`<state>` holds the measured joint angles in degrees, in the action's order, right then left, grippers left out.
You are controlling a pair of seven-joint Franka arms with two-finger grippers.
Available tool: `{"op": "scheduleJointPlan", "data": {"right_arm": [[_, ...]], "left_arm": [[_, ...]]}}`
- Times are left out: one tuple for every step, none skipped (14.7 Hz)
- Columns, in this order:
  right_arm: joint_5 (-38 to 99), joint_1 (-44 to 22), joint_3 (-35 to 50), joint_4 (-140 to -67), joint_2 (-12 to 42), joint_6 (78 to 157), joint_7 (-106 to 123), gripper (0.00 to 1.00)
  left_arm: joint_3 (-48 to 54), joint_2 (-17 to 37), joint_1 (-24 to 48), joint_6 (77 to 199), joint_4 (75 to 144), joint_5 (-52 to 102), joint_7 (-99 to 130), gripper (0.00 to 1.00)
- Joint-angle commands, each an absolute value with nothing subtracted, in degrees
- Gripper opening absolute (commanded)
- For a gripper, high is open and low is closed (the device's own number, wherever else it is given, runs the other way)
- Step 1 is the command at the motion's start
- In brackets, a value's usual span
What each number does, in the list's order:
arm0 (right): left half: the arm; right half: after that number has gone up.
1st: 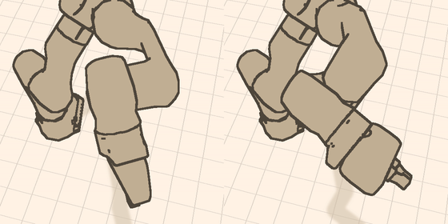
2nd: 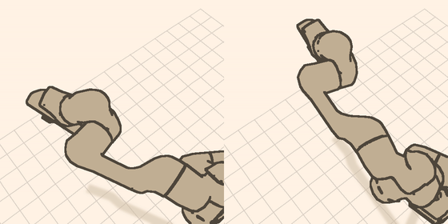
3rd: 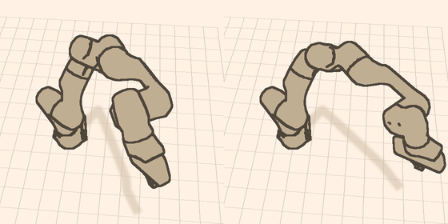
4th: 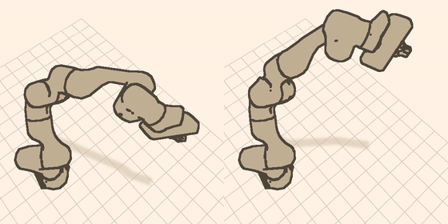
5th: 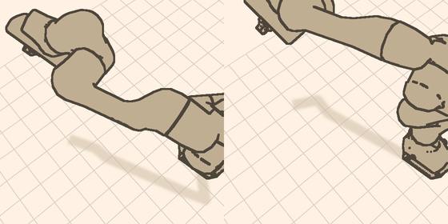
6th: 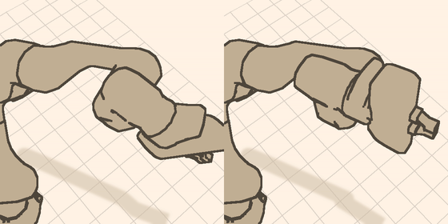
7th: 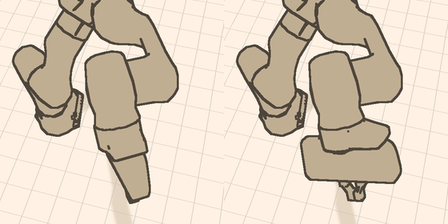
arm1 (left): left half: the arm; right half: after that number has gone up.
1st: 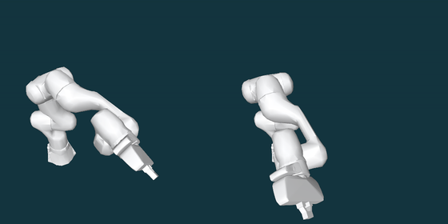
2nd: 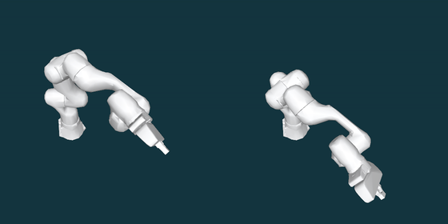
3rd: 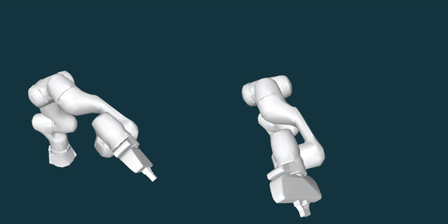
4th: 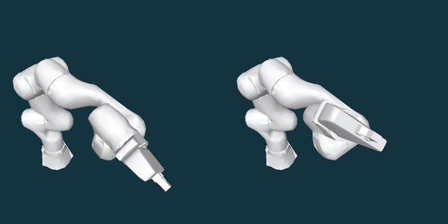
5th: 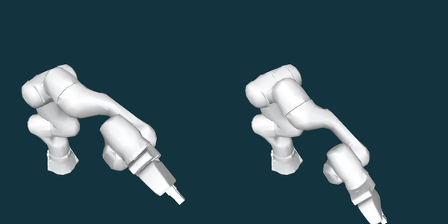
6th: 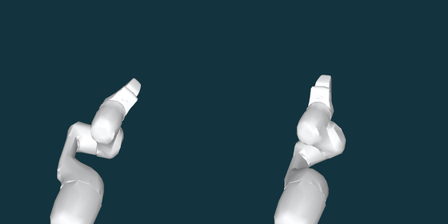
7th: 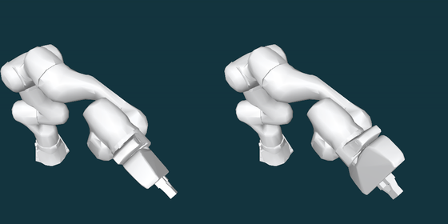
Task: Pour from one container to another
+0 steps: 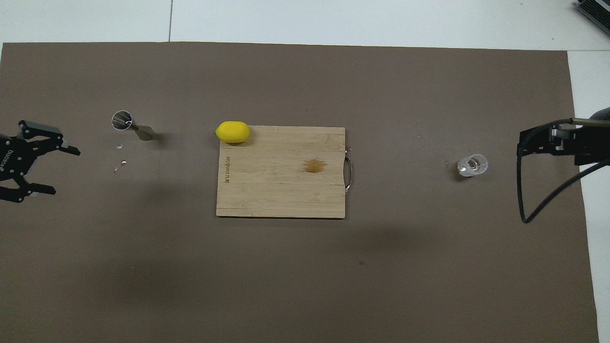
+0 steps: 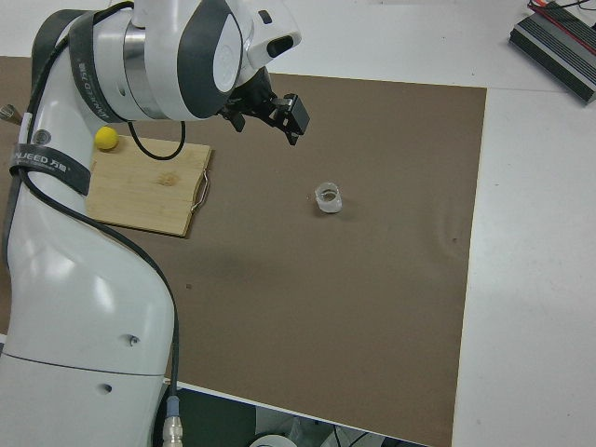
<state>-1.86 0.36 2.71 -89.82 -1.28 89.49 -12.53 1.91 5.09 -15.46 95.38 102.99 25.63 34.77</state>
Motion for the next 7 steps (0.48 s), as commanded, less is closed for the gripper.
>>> {"op": "scheduleJointPlan", "data": {"right_arm": [[-2.72,0.44,3.25,-87.37,0.18,87.37,-11.35,1.00],[-2.46,0.61,3.25,-86.93,0.26,86.58,-10.82,1.00],[-2.46,0.62,3.25,-86.23,0.44,85.88,-10.46,1.00],[-2.46,0.53,3.25,-85.96,0.70,85.26,-10.11,1.00],[-2.20,0.53,3.25,-85.96,0.70,85.08,-9.24,1.00],[-1.85,0.44,3.25,-86.22,0.70,85.08,-8.45,1.00],[-1.76,0.53,3.25,-86.74,0.53,85.17,-7.39,1.00]], "left_arm": [[2.46,2.64,-18.62,101.94,110.64,35.21,45.92,1.00],[2.46,2.90,-18.89,103.78,111.61,38.46,50.67,1.00],[2.55,3.25,-18.98,106.15,112.49,41.37,55.06,1.00],[2.55,3.60,-18.98,108.43,113.81,44.44,58.67,1.00],[2.55,4.13,-19.42,110.20,114.95,48.04,60.71,1.00],[2.55,5.00,-19.68,111.35,115.74,51.21,61.69,1.00],[2.55,6.31,-19.77,112.49,116.01,54.37,63.27,1.00]]}}
